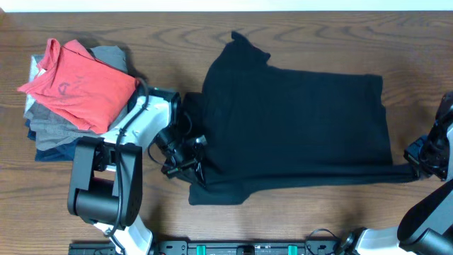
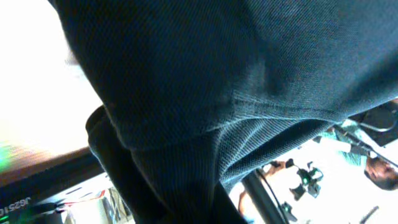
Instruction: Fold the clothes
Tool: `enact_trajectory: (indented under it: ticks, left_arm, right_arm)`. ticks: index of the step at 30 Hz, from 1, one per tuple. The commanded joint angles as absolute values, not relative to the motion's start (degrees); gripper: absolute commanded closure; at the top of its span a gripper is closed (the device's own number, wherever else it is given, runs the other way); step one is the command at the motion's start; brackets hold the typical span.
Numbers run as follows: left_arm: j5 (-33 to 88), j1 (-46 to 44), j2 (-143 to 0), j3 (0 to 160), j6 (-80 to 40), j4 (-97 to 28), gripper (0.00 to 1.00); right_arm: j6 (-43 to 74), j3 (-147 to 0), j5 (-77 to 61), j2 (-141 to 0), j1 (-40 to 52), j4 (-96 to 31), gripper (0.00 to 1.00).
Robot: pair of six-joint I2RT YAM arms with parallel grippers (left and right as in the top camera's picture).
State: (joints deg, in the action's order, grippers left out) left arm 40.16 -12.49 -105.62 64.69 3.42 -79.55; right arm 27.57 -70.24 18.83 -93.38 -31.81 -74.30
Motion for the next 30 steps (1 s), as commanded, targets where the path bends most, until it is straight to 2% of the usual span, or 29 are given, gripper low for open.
enact_trajectory:
  ticks: [1,3,7,10,21,26,30]
  left_arm:
    - [36.86,-11.79,-104.99,64.14,5.78,-79.22,0.94]
    - [36.93,-11.75,-104.79,64.49,5.61,-77.62,0.94]
    - [37.17,-11.64,-104.79,65.98,2.81,-72.27,0.94]
    - [39.70,-10.85,-104.79,67.02,1.67,-68.49,0.94]
    - [67.88,-2.11,-104.79,67.31,1.63,-57.34,0.93]
    - [67.59,-2.22,-104.79,67.31,1.41,-50.78,0.94]
    - [59.05,-2.22,-104.79,67.31,0.58,-45.21,0.94]
  right_arm:
    - [29.76,-70.37,23.07,-92.77,-33.26,-72.86,0.99]
    - [28.42,-70.37,19.64,-92.79,-33.10,-71.46,0.99]
    - [18.57,-69.52,7.79,-92.82,-31.59,-64.73,0.99]
    - [17.96,-68.20,6.57,-92.82,-30.15,-61.28,0.99]
    - [17.93,-62.30,1.28,-92.82,-28.86,-45.39,0.99]
    - [17.93,-60.93,-0.97,-92.86,-28.77,-41.08,0.99]
    - [17.93,-59.86,-0.93,-92.90,-28.77,-39.53,0.99]
